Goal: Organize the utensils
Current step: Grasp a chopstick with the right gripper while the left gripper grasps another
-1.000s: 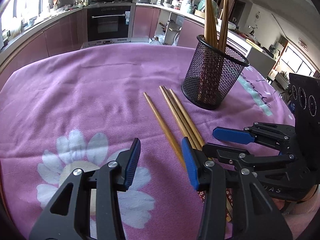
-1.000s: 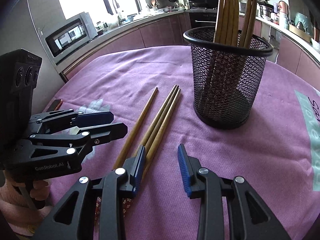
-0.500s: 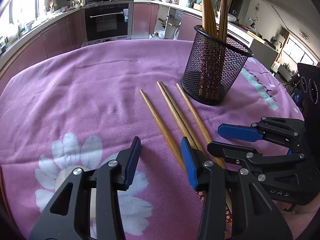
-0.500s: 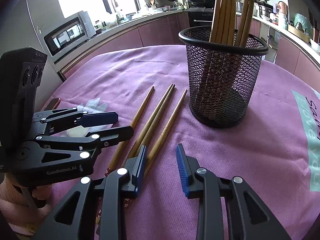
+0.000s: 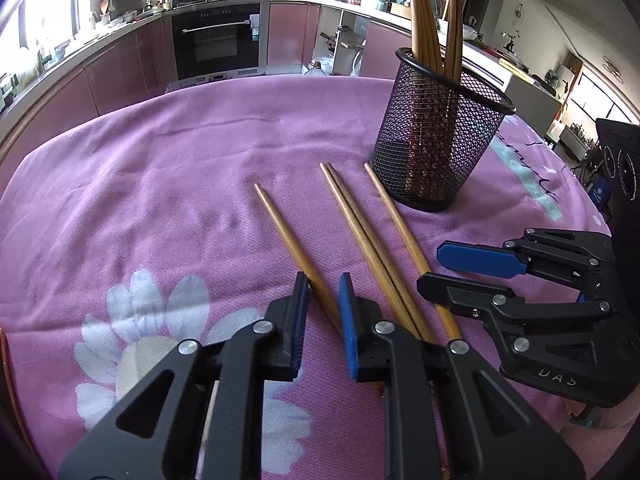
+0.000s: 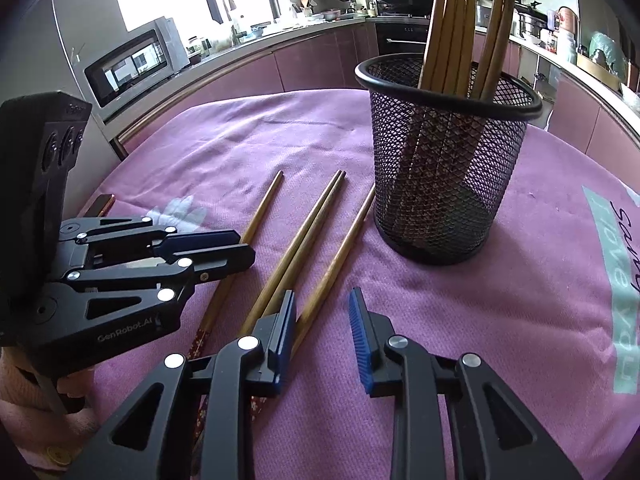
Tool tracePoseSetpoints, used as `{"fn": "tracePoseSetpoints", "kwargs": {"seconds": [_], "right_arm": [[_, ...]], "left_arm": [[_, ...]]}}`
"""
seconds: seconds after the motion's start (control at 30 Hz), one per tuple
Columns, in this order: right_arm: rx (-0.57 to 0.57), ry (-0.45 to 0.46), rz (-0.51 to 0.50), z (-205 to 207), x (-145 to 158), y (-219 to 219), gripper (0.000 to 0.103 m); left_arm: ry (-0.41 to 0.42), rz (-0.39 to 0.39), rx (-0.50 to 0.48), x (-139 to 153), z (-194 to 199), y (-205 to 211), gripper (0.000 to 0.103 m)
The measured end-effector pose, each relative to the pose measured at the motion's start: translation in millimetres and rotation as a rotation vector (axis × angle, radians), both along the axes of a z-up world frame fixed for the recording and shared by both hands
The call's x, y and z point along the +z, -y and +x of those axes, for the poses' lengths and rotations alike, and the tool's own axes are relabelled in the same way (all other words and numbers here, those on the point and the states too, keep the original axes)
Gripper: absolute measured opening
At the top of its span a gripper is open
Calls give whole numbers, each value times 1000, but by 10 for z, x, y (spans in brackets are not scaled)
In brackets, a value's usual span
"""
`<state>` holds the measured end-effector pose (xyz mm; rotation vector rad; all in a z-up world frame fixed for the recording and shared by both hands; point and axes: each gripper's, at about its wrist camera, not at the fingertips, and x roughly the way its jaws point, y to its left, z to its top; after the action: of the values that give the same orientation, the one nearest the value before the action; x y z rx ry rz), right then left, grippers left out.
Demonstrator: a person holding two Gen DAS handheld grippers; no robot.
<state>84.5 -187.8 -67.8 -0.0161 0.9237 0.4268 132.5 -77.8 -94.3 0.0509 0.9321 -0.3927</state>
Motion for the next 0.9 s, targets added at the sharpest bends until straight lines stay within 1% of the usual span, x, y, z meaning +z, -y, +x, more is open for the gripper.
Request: {"fn": "tracePoseSetpoints", "kwargs": {"seconds": [0.3, 0.47, 0.53, 0.67, 0.83, 0.9], "right_arm": [[-17, 7, 0, 82, -8, -8, 25], [-13, 19, -25, 103, -7, -59, 25], [-12, 23, -36, 116, -10, -72, 23], [-16, 15, -30, 134, -13, -31, 12], [-21, 7, -13, 138, -17, 10, 8], [-26, 3, -2, 141, -16, 27, 6]], "left_arm": [[8, 13, 5, -18, 17, 40, 17], [8, 13, 5, -18, 23, 48, 16], [9, 14, 6, -17, 24, 47, 14], [7, 11, 9, -18, 22, 24, 12], [3, -3, 24, -19, 15, 0, 10], [1, -11, 31, -12, 7, -17, 8]]}}
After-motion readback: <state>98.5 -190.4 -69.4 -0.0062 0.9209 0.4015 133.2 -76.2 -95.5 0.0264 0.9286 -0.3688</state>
